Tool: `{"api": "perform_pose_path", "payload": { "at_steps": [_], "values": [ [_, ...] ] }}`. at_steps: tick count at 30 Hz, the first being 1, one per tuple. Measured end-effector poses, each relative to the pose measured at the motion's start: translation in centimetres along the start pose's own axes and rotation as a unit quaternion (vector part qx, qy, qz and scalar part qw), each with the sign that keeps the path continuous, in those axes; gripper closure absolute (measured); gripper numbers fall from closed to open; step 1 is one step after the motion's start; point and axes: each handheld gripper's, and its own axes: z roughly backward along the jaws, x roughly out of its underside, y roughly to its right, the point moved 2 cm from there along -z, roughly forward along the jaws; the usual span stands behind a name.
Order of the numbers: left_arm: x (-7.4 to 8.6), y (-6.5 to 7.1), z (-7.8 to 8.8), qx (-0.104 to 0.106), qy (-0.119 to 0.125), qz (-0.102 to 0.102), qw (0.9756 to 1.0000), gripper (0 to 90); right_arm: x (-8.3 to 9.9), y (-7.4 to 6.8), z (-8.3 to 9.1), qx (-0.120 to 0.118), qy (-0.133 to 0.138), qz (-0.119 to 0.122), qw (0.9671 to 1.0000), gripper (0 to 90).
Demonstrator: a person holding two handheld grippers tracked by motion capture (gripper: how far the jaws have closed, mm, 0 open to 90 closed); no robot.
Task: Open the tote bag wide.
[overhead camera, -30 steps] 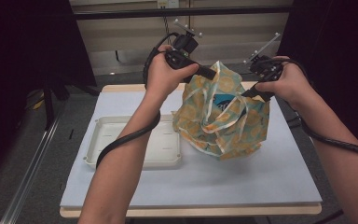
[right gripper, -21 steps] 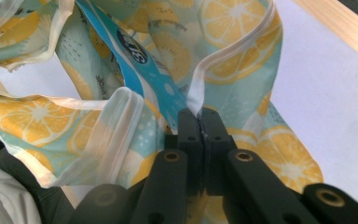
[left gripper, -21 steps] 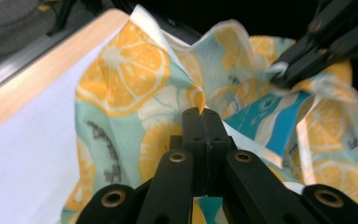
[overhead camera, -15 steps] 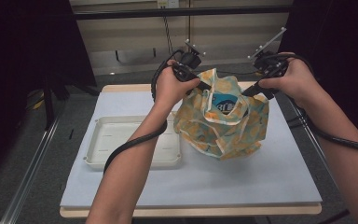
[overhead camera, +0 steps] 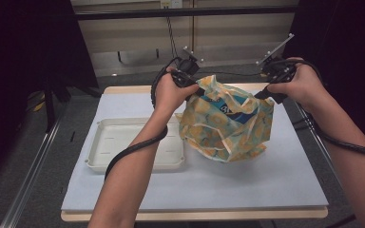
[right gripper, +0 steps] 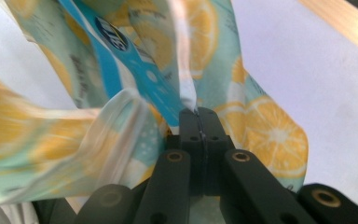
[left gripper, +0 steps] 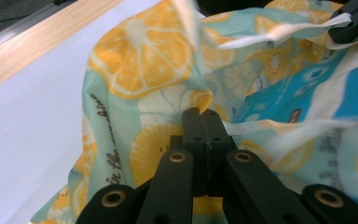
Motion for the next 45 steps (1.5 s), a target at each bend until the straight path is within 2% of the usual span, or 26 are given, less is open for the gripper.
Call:
{"api": "perform_pose_path", "payload": {
  "at_steps": [4, 7, 8, 10, 11, 13, 20, 22, 24, 29, 31, 32, 33, 34, 35, 36, 41, 42, 45],
  "values": [
    [1.1, -0.9, -0.3, -0.001, -0.01, 0.011, 0.9999, 90.0, 0.7, 0.5, -0.7, 0.001, -0.008, -0.008, 0.9999, 90.0],
    [1.8, -1.4, -0.1, 0.005, -0.002, 0.026, 0.9997, 90.0, 1.3, 0.8, -1.0, 0.001, -0.014, -0.012, 0.9998, 90.0],
    [2.1, -1.6, 0.3, 0.007, -0.002, 0.019, 0.9998, 90.0, 1.5, 1.0, -0.8, -0.002, -0.007, -0.011, 0.9999, 89.5],
    [2.2, -1.5, 0.4, 0.008, 0.004, 0.025, 0.9996, 90.0, 1.6, 1.0, -0.7, -0.003, -0.006, -0.012, 0.9999, 88.3],
    [2.2, -1.5, 0.6, 0.01, 0.0, 0.02, 0.9998, 90.0, 1.6, 1.0, -0.5, 0.0, -0.005, -0.01, 0.9999, 88.3],
    [2.3, -1.3, 0.9, 0.007, 0.0, 0.019, 0.9998, 90.0, 1.8, 0.9, -0.1, 0.003, -0.007, -0.012, 0.9999, 82.2],
    [2.8, -1.1, 1.4, 0.006, 0.004, 0.019, 0.9998, 90.0, 2.0, 0.8, 1.2, 0.017, 0.004, -0.005, 0.9998, 70.6],
    [2.8, -1.1, 1.6, 0.008, 0.002, 0.009, 0.9999, 90.0, 2.1, 0.8, 1.5, 0.018, 0.005, -0.004, 0.9998, 67.0],
    [2.8, -1.0, 1.6, 0.007, 0.003, 0.015, 0.9999, 90.0, 2.1, 0.8, 2.2, 0.02, 0.011, -0.007, 0.9997, 64.2],
    [2.9, -1.0, 1.6, 0.005, 0.01, 0.025, 0.9996, 90.0, 2.0, 0.7, 3.1, 0.024, 0.018, -0.007, 0.9995, 61.4],
    [2.9, -1.2, 1.5, 0.006, 0.009, 0.019, 0.9998, 90.0, 1.9, 0.5, 3.6, 0.02, 0.025, 0.0, 0.9995, 60.3],
    [2.9, -1.2, 1.5, 0.007, 0.009, 0.023, 0.9997, 90.0, 1.9, 0.3, 3.8, 0.02, 0.032, -0.002, 0.9993, 60.3],
    [2.9, -1.3, 1.5, 0.008, 0.005, 0.017, 0.9998, 90.0, 1.8, 0.2, 4.1, 0.019, 0.034, -0.001, 0.9992, 60.1],
    [2.9, -1.3, 1.5, 0.005, 0.004, 0.016, 0.9998, 90.0, 1.8, 0.2, 4.2, 0.018, 0.034, 0.007, 0.9992, 59.1],
    [2.9, -1.3, 1.5, 0.006, 0.005, 0.015, 0.9999, 90.0, 1.7, 0.0, 4.4, 0.018, 0.034, 0.002, 0.9992, 58.5],
    [2.8, -1.2, 1.4, 0.007, 0.009, 0.022, 0.9997, 90.0, 1.7, 0.0, 4.5, 0.02, 0.034, 0.004, 0.9992, 58.8],
    [2.8, -1.1, 1.4, 0.006, 0.008, 0.02, 0.9998, 90.0, 1.6, -0.5, 4.5, 0.004, 0.038, 0.014, 0.9992, 57.9],
    [2.8, -1.2, 1.5, 0.005, 0.006, 0.019, 0.9998, 90.0, 1.5, -0.6, 4.3, 0.005, 0.039, 0.008, 0.9992, 57.8],
    [2.7, -1.1, 1.4, 0.005, 0.009, 0.02, 0.9997, 90.0, 1.3, -0.8, 3.8, 0.002, 0.036, 0.017, 0.9992, 60.9]
  ]
}}
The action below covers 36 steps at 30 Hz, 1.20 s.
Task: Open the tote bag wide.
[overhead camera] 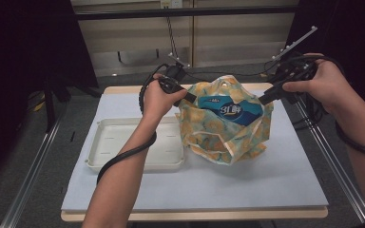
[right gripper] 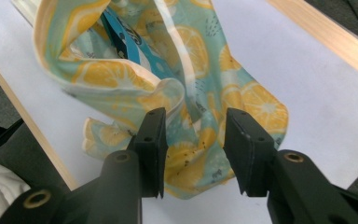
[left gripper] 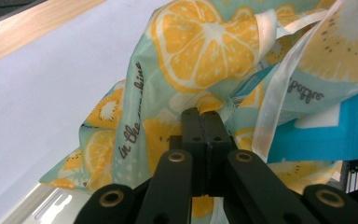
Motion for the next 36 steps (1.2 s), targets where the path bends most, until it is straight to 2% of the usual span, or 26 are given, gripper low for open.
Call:
{"api": "perform_pose_path", "payload": {
  "at_steps": [1, 3, 5, 7, 9, 10, 11, 12, 13, 14, 15, 16, 17, 18, 21, 23, 24, 25, 28, 29, 30, 32, 33, 34, 36],
  "values": [
    [0.0, 0.0, 0.0, 0.001, 0.0, 0.0, 1.0, 90.0, -0.1, 0.0, -0.2, -0.001, -0.002, 0.001, 1.0, 63.7],
    [0.0, 0.2, -0.2, 0.001, 0.013, 0.017, 0.9998, 90.0, -0.1, -0.1, -0.7, -0.006, -0.008, 0.0, 1.0, 67.4],
    [-0.1, 0.2, -0.2, 0.002, 0.011, 0.01, 0.9999, 90.0, -0.2, -0.1, -1.0, -0.005, -0.012, 0.004, 0.9999, 77.6],
    [-0.1, 0.1, -0.1, 0.0, 0.008, 0.002, 1.0, 90.0, -0.3, -0.2, -1.2, -0.016, -0.014, -0.002, 0.9998, 89.1],
    [-0.1, 0.1, 0.0, 0.0, 0.012, 0.003, 0.9999, 90.0, -0.2, -0.3, -1.4, -0.022, -0.02, -0.004, 0.9996, 90.0],
    [0.0, -0.1, 0.1, -0.001, 0.008, -0.003, 1.0, 90.0, -0.2, -0.2, -1.5, -0.013, -0.028, -0.005, 0.9995, 90.0],
    [0.0, 0.1, 0.1, 0.002, 0.019, 0.014, 0.9997, 90.0, -0.2, -0.2, -1.5, -0.013, -0.028, -0.005, 0.9995, 90.0],
    [0.1, -0.2, 0.3, -0.001, 0.009, -0.004, 0.9999, 90.0, -0.1, -0.2, -1.5, -0.012, -0.031, -0.008, 0.9994, 90.0],
    [0.1, 0.0, 0.3, 0.001, 0.02, 0.011, 0.9997, 89.9, 0.0, -0.1, -1.4, -0.014, -0.03, -0.007, 0.9994, 90.0],
    [0.2, 0.0, 0.4, 0.001, 0.02, 0.016, 0.9997, 90.0, 0.0, -0.1, -1.3, -0.013, -0.033, -0.009, 0.9993, 90.0],
    [0.2, -0.2, 0.5, -0.001, 0.013, 0.004, 0.9999, 90.0, 0.1, 0.0, -1.2, -0.011, -0.028, -0.006, 0.9995, 90.0],
    [0.3, -0.2, 0.5, -0.001, 0.015, 0.008, 0.9999, 90.0, 0.1, 0.0, -1.0, -0.01, -0.024, -0.008, 0.9996, 90.0],
    [0.3, 0.0, 0.4, 0.0, 0.026, 0.024, 0.9994, 90.0, 0.1, 0.0, -0.9, -0.014, -0.019, -0.012, 0.9997, 88.8],
    [0.3, -0.4, 0.6, 0.001, 0.008, 0.001, 1.0, 90.0, 0.1, 0.1, -0.7, -0.015, -0.01, -0.015, 0.9997, 82.3],
    [0.3, -0.2, 0.6, 0.0, 0.011, 0.004, 0.9999, 90.0, 0.1, -0.1, -0.3, -0.012, -0.003, -0.02, 0.9997, 72.8],
    [0.3, -0.1, 0.5, 0.0, 0.009, 0.003, 1.0, 90.0, 0.0, -0.3, -0.1, -0.018, -0.002, -0.026, 0.9995, 72.1],
    [0.3, 0.0, 0.4, 0.0, 0.017, 0.013, 0.9998, 90.0, 0.0, -0.4, 0.0, -0.019, -0.002, -0.023, 0.9995, 70.5],
    [0.3, -0.2, 0.4, -0.001, 0.008, 0.002, 1.0, 90.0, -0.1, -0.6, 0.0, -0.022, -0.002, -0.017, 0.9996, 69.7],
    [0.3, -0.2, 0.4, 0.0, 0.01, 0.004, 0.9999, 90.0, -0.1, -0.7, 0.0, -0.018, 0.0, -0.017, 0.9997, 65.7],
    [0.3, 0.0, 0.2, 0.0, 0.023, 0.024, 0.9994, 90.0, -0.1, -0.7, 0.0, -0.016, -0.001, -0.014, 0.9998, 63.8],
    [0.2, 0.0, 0.1, 0.0, 0.025, 0.027, 0.9993, 90.0, -0.1, -0.7, 0.0, -0.015, -0.001, -0.013, 0.9998, 63.7],
    [0.3, -0.2, 0.3, -0.001, 0.01, 0.009, 0.9999, 90.0, -0.1, -0.6, 0.2, -0.018, 0.004, -0.01, 0.9998, 62.4],
    [0.2, 0.0, 0.1, 0.0, 0.023, 0.026, 0.9994, 90.0, -0.1, -0.7, 0.2, -0.021, 0.004, -0.013, 0.9997, 61.2],
    [0.2, -0.1, 0.2, 0.0, 0.022, 0.026, 0.9994, 90.0, -0.1, -0.7, 0.3, -0.026, 0.006, -0.01, 0.9996, 60.1],
    [0.2, -0.3, 0.3, -0.001, 0.012, 0.012, 0.9999, 90.0, -0.1, -1.0, 0.3, -0.031, 0.002, -0.007, 0.9995, 60.2]
  ]
}}
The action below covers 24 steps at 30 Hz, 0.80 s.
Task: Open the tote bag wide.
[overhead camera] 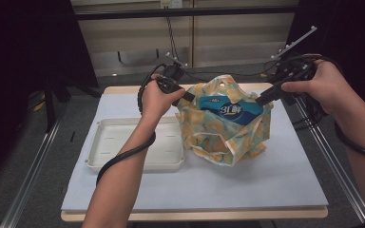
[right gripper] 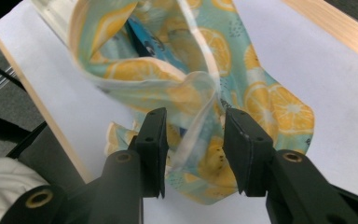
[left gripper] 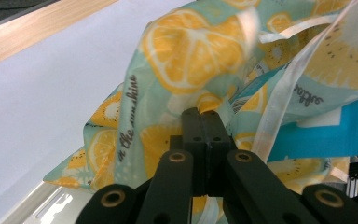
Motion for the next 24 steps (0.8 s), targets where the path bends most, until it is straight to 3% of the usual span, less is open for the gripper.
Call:
{"api": "perform_pose_path", "payload": {
  "at_steps": [5, 6, 8, 9, 10, 11, 12, 14, 15, 18, 22, 24],
  "values": [
    [0.0, 0.1, -0.1, 0.001, 0.001, -0.001, 1.0, 90.0, 0.0, -0.1, -1.0, 0.004, -0.016, 0.007, 0.9998, 65.5],
    [-0.1, 0.1, -0.1, 0.002, 0.002, 0.0, 1.0, 90.0, 0.0, 0.0, -1.1, 0.007, -0.016, 0.004, 0.9998, 73.2],
    [-0.1, 0.1, -0.3, -0.001, 0.01, 0.009, 0.9999, 90.0, 0.1, 0.1, -1.2, 0.004, -0.017, 0.007, 0.9998, 78.2],
    [-0.1, -0.1, -0.1, 0.0, 0.003, -0.002, 1.0, 90.0, 0.1, 0.3, -1.0, 0.007, -0.014, 0.004, 0.9999, 81.6],
    [-0.1, 0.1, -0.2, 0.0, 0.015, 0.015, 0.9998, 90.0, 0.1, 0.4, -0.9, 0.007, -0.011, -0.001, 0.9999, 83.2],
    [-0.1, -0.3, 0.1, 0.0, 0.005, -0.003, 1.0, 90.0, 0.3, 0.6, -0.7, 0.006, -0.007, -0.004, 0.9999, 84.7],
    [-0.1, -0.3, 0.1, 0.0, 0.011, -0.002, 0.9999, 90.0, 0.4, 0.8, -0.5, 0.007, -0.005, -0.007, 0.9999, 86.1],
    [-0.1, -0.4, 0.1, -0.001, 0.019, 0.012, 0.9997, 90.0, 0.6, 1.2, -0.2, 0.003, 0.003, -0.019, 0.9998, 87.7],
    [-0.1, -0.6, 0.3, -0.004, 0.015, -0.002, 0.9999, 90.0, 0.8, 1.4, 0.0, 0.003, 0.007, -0.021, 0.9997, 88.8],
    [-0.1, -0.8, 0.3, -0.006, 0.02, 0.003, 0.9998, 90.0, 1.1, 1.9, 0.4, 0.002, 0.019, -0.033, 0.9993, 88.9],
    [-0.1, -1.1, 0.5, -0.008, 0.028, 0.008, 0.9995, 90.0, 1.7, 2.7, 0.9, 0.024, 0.028, -0.058, 0.9976, 89.6],
    [-0.3, -1.1, 0.7, -0.007, 0.037, 0.011, 0.9992, 90.0, 1.9, 3.0, 0.9, 0.04, 0.025, -0.058, 0.9972, 89.8]
  ]
}}
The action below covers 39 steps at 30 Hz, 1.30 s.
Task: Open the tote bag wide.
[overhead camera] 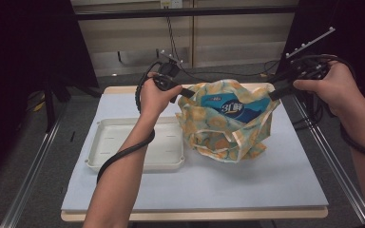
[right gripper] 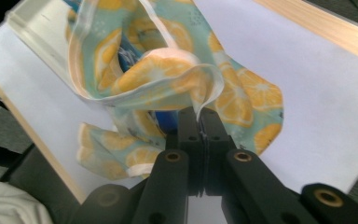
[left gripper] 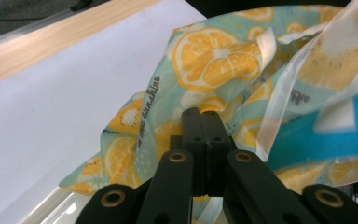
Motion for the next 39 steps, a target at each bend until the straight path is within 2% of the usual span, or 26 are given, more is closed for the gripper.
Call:
{"api": "perform_pose_path", "payload": {
  "at_steps": [2, 6, 8, 9, 10, 11, 12, 13, 15, 16, 19, 20, 21, 22, 25, 26, 28, 30, 31, 32, 33, 34, 35, 36, 38, 39],
  "values": [
    [-0.1, 0.0, 0.2, -0.001, 0.001, -0.004, 1.0, 90.0, 0.2, 0.5, -0.1, 0.018, 0.0, -0.002, 0.9998, 89.9],
    [-0.4, -0.2, 0.1, -0.011, 0.004, -0.005, 0.9999, 90.0, 0.5, 1.1, -0.7, 0.016, -0.001, -0.01, 0.9998, 89.9],
    [-0.3, -0.4, -0.2, -0.014, 0.006, -0.002, 0.9999, 90.0, 0.6, 1.4, -1.1, 0.02, -0.002, -0.008, 0.9998, 89.9],
    [-0.3, -0.5, -0.4, -0.015, 0.017, 0.007, 0.9997, 90.0, 0.7, 1.5, -1.4, 0.019, -0.003, -0.008, 0.9998, 89.9],
    [-0.3, -0.6, -0.5, -0.016, 0.015, 0.004, 0.9998, 90.0, 0.8, 1.6, -1.6, 0.024, 0.0, -0.011, 0.9997, 89.9],
    [-0.2, -0.7, -0.8, -0.016, 0.02, 0.013, 0.9996, 90.0, 0.9, 1.7, -1.9, 0.024, -0.004, -0.008, 0.9997, 89.9],
    [-0.2, -1.0, -0.9, -0.017, 0.011, 0.004, 0.9998, 90.0, 1.0, 1.8, -2.1, 0.024, -0.007, -0.009, 0.9996, 89.8],
    [-0.2, -1.0, -1.1, -0.016, 0.02, 0.014, 0.9996, 90.0, 1.0, 1.9, -2.3, 0.025, -0.007, -0.015, 0.9996, 89.8],
    [-0.1, -1.3, -1.5, -0.021, 0.018, 0.02, 0.9994, 90.0, 1.2, 2.1, -2.8, 0.026, -0.014, -0.015, 0.9995, 89.8],
    [0.0, -1.6, -1.6, -0.019, 0.01, 0.012, 0.9997, 90.0, 1.3, 2.3, -3.0, 0.029, -0.012, -0.011, 0.9994, 89.9],
    [0.2, -1.9, -2.0, -0.023, 0.009, 0.023, 0.9994, 90.0, 1.7, 2.6, -3.6, 0.031, -0.014, -0.016, 0.9993, 89.8],
    [0.2, -2.1, -2.0, -0.025, 0.004, 0.02, 0.9995, 90.0, 1.8, 2.8, -3.8, 0.033, -0.014, -0.018, 0.9992, 89.8],
    [0.3, -2.1, -2.2, -0.025, 0.007, 0.028, 0.9993, 90.0, 1.9, 2.9, -4.0, 0.03, -0.017, -0.017, 0.9992, 89.7],
    [0.4, -2.4, -2.2, -0.025, 0.003, 0.025, 0.9994, 90.0, 2.1, 3.0, -4.2, 0.032, -0.018, -0.022, 0.9991, 89.7],
    [0.6, -2.5, -2.6, -0.024, 0.006, 0.035, 0.9991, 90.0, 2.4, 3.3, -4.8, 0.031, -0.02, -0.024, 0.999, 89.7],
    [0.7, -2.7, -2.6, -0.025, 0.001, 0.029, 0.9993, 90.0, 2.5, 3.3, -4.9, 0.029, -0.022, -0.024, 0.999, 89.6],
    [0.8, -2.7, -2.6, -0.023, 0.008, 0.035, 0.9991, 89.2, 2.6, 3.4, -5.2, 0.029, -0.023, -0.021, 0.9991, 89.6],
    [0.8, -2.6, -2.3, -0.025, 0.005, 0.027, 0.9993, 81.2, 2.7, 3.3, -5.4, 0.027, -0.024, -0.019, 0.9992, 89.7],
    [0.7, -2.4, -2.2, -0.021, 0.013, 0.037, 0.999, 79.2, 2.7, 3.3, -5.4, 0.025, -0.024, -0.022, 0.9992, 89.7],
    [0.7, -2.2, -2.1, -0.018, 0.018, 0.037, 0.999, 74.1, 2.7, 3.2, -5.4, 0.025, -0.024, -0.021, 0.9992, 89.7],
    [0.7, -2.0, -1.9, -0.024, 0.016, 0.027, 0.9992, 66.1, 2.7, 3.2, -5.5, 0.025, -0.025, -0.02, 0.9992, 89.7],
    [0.7, -1.9, -1.6, -0.024, 0.003, 0.013, 0.9996, 62.4, 2.7, 3.2, -5.5, 0.025, -0.026, -0.019, 0.9992, 89.7],
    [0.8, -1.7, -1.3, -0.025, 0.006, 0.013, 0.9996, 61.1, 2.7, 3.2, -5.5, 0.024, -0.025, -0.017, 0.9993, 89.7],
    [0.8, -1.7, -1.1, -0.024, 0.01, 0.018, 0.9995, 56.0, 2.7, 3.1, -5.5, 0.024, -0.024, -0.018, 0.9993, 89.7],
    [1.0, -1.6, -0.4, -0.038, 0.011, 0.007, 0.9992, 48.0, 2.7, 3.1, -5.4, 0.023, -0.022, -0.016, 0.9994, 89.7],
    [1.1, -1.6, -0.1, -0.039, 0.018, 0.01, 0.999, 43.7, 2.8, 3.1, -5.4, 0.025, -0.024, -0.019, 0.9992, 89.7]
  ]
}}
